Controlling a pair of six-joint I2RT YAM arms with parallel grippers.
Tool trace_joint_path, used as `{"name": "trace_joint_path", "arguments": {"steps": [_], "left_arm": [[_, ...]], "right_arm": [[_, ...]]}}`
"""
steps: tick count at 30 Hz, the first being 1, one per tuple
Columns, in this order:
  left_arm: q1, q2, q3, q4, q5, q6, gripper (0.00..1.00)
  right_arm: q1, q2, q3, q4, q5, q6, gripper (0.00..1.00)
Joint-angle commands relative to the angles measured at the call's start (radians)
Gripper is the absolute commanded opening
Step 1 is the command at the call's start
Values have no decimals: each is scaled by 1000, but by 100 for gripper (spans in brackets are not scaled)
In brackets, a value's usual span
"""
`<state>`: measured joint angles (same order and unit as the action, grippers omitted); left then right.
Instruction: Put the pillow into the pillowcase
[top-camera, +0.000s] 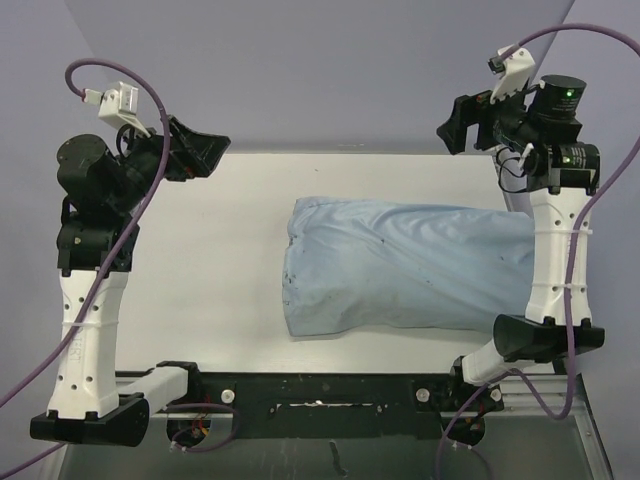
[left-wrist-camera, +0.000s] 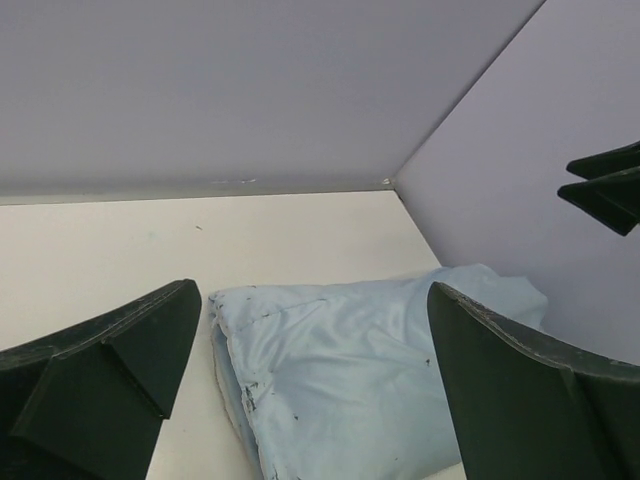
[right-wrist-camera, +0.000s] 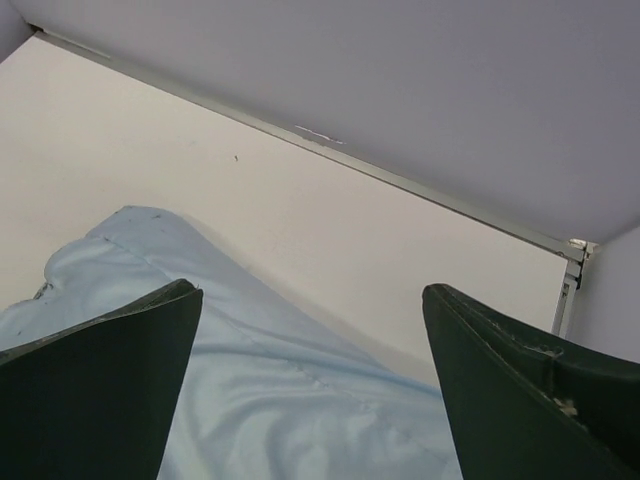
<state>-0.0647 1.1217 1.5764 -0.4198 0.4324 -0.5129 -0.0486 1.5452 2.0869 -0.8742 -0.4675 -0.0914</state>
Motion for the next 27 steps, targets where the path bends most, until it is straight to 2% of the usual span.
{"name": "trace_joint_path", "arguments": {"steps": [1,10,27], "left_arm": [[0,-10,26,-82,0,31,98],[0,-46,9,-82,15,11,98],[0,-111,-22,-128,-11,31,98]], "right_arm": [[-21,-80,-27,49,51,98,98],[-38,-120,-77,38,-23,86,98],[-43,-162,-129,43,-16,85,98]]}}
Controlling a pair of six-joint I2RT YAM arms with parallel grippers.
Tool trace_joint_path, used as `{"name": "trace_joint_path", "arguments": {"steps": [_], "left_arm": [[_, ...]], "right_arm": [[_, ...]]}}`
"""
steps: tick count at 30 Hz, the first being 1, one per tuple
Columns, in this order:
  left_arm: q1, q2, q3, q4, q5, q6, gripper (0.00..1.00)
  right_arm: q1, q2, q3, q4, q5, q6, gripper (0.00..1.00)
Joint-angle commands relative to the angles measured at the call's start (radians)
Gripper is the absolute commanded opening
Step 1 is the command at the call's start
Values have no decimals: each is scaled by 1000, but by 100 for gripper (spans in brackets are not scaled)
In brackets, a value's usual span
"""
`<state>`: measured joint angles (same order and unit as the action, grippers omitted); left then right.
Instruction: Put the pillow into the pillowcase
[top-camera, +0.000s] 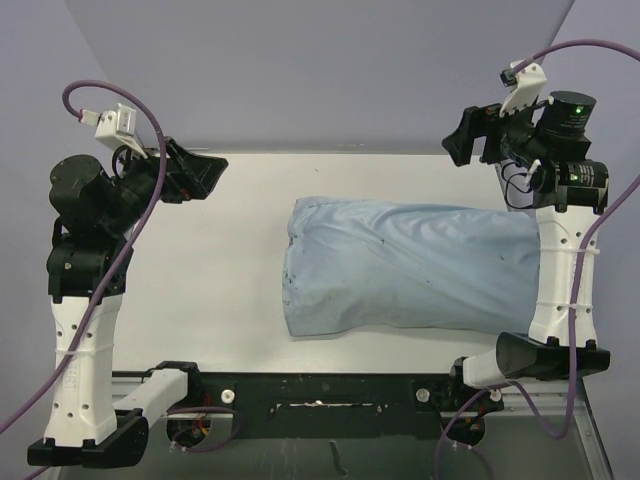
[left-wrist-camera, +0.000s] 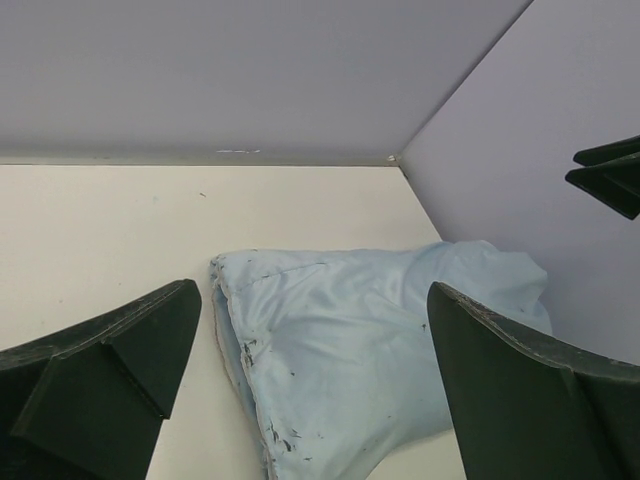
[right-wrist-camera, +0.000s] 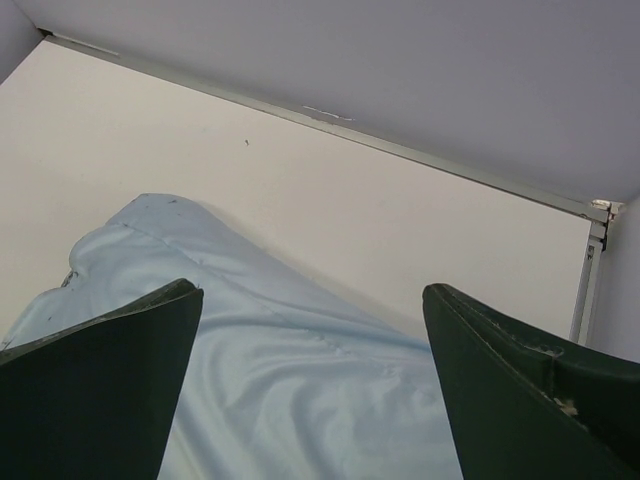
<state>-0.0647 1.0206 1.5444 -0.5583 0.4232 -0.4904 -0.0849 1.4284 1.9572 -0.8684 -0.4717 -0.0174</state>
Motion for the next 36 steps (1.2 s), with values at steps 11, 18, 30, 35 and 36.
{"name": "trace_joint_path", "arguments": {"steps": [11,18,30,35,36], "left_arm": [[0,-19,-1,20,-1,4,98],[0,-24,-8,19,0,9,98],[0,-14,-12,26,12,9,98],[1,-11,-13,32,21,10,98],[0,-9,-12,32,23,10,98]], "right_arm": [[-7,-49,-12,41,14,-1,98],[-8,-48,-12,42,15,-2,98],[-13,-46,-12,43,28,-7,98],[-16,-45,-14,45,34,-7,98],[-16,-45,-14,45,34,-7,98]]}}
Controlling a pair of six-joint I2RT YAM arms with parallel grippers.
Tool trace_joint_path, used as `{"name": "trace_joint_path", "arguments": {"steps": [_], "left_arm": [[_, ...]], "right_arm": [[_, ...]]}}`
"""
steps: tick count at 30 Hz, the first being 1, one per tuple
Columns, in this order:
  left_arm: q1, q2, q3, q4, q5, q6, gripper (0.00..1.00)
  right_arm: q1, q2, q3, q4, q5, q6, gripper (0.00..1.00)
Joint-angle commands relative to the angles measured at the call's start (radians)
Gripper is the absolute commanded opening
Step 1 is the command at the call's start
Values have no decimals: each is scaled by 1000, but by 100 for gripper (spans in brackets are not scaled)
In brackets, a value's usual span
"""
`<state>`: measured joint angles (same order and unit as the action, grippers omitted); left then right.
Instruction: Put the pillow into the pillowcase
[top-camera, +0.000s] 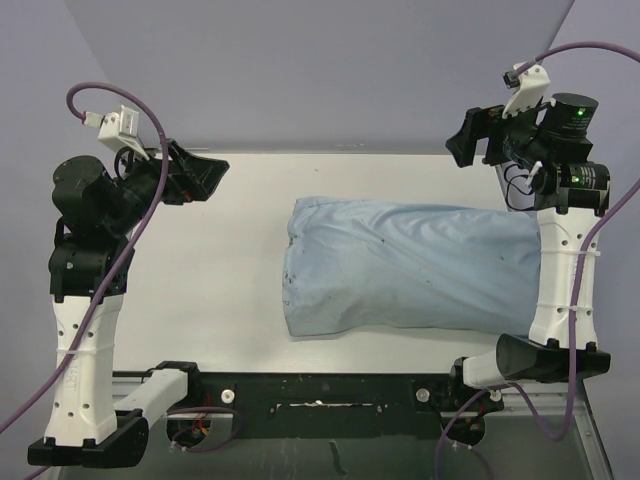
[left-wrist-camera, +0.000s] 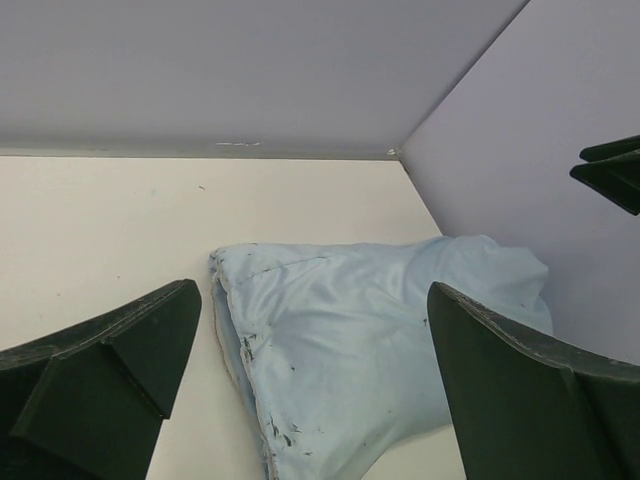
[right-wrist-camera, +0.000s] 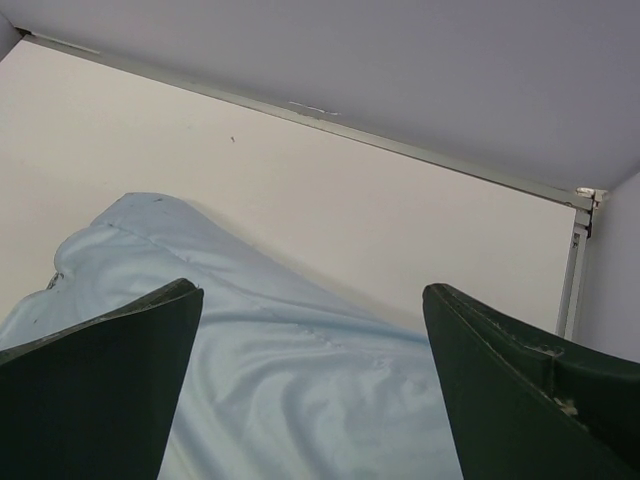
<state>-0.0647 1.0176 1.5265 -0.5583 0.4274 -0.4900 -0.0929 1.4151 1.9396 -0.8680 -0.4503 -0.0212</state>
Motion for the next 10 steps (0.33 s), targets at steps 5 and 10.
{"name": "trace_joint_path", "arguments": {"steps": [5,10], "left_arm": [[0,-3,5,35,25,10,98],[0,-2,4,37,31,10,98]], "right_arm": [[-10,-31,4,45,13,-7,98],[-13,-30,11,40,-3,-27,98]]}}
